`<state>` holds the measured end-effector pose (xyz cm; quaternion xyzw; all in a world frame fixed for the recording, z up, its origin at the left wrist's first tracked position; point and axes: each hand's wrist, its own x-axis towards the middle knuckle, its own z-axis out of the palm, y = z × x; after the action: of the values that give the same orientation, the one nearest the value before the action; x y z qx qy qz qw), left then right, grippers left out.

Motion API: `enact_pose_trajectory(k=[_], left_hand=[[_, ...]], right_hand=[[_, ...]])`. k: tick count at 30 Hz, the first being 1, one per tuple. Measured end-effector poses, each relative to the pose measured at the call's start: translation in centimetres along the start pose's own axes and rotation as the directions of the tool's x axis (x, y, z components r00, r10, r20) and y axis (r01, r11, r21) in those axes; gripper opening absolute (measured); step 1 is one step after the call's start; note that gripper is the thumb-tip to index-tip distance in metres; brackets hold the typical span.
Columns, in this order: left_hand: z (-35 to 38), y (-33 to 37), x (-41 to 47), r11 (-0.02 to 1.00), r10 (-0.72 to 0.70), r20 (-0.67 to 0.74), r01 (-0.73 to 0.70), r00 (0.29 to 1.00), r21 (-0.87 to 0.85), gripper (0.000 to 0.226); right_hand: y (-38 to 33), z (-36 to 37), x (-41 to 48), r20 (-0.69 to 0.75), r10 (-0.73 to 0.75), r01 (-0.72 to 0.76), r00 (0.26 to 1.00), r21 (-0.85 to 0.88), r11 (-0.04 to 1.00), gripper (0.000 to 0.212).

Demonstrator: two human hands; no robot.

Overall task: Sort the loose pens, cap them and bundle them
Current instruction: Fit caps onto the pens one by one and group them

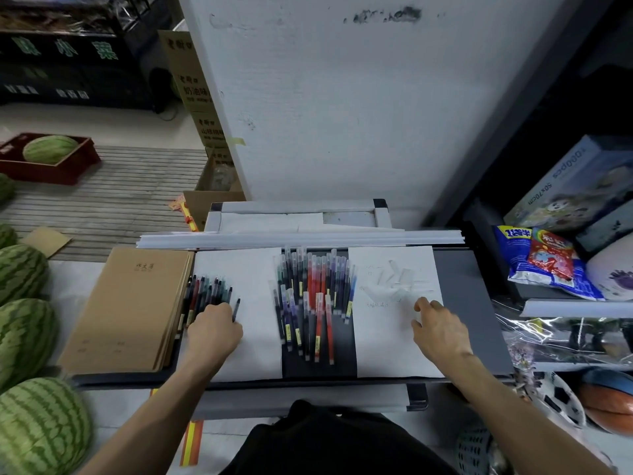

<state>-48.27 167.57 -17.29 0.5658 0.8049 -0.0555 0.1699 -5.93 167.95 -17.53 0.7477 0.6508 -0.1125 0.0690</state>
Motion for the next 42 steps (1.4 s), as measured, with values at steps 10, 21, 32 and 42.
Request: enact_pose_trajectory(k=[10, 21, 32, 42], left_hand=[[-1.0, 0.7, -1.7, 0.992, 0.051, -0.029, -0.054, 0.998, -0.111, 0.030], [-3.1, 6.8, -7.9, 0.557, 0.372, 0.176, -0.067, 0.911, -0.828, 0.037], [-7.4, 8.1, -10.9, 0.470, 0.567, -0.047, -0.370, 0.823, -0.801, 0.027], [-7.5, 7.7, -10.9, 0.547, 0.610, -0.094, -0.504, 0.787, -0.669, 0.028]], right_hand=[[-1.5, -0.1, -0.6, 0.013, 0.036, -0.039, 0.999, 0.342, 0.939, 0.035], [-8.7, -5.5, -4.6, 0.338, -0.215, -0.387, 0.916, 0.887, -0.253, 0.017], [-9.5, -10.5, -6.6, 0.027, -0.430, 0.062, 0.902, 0.979, 0.193, 0.023], [-10.1, -11.2, -7.0, 0.004, -0.463, 0.231, 0.886, 0.863, 0.449, 0.019]])
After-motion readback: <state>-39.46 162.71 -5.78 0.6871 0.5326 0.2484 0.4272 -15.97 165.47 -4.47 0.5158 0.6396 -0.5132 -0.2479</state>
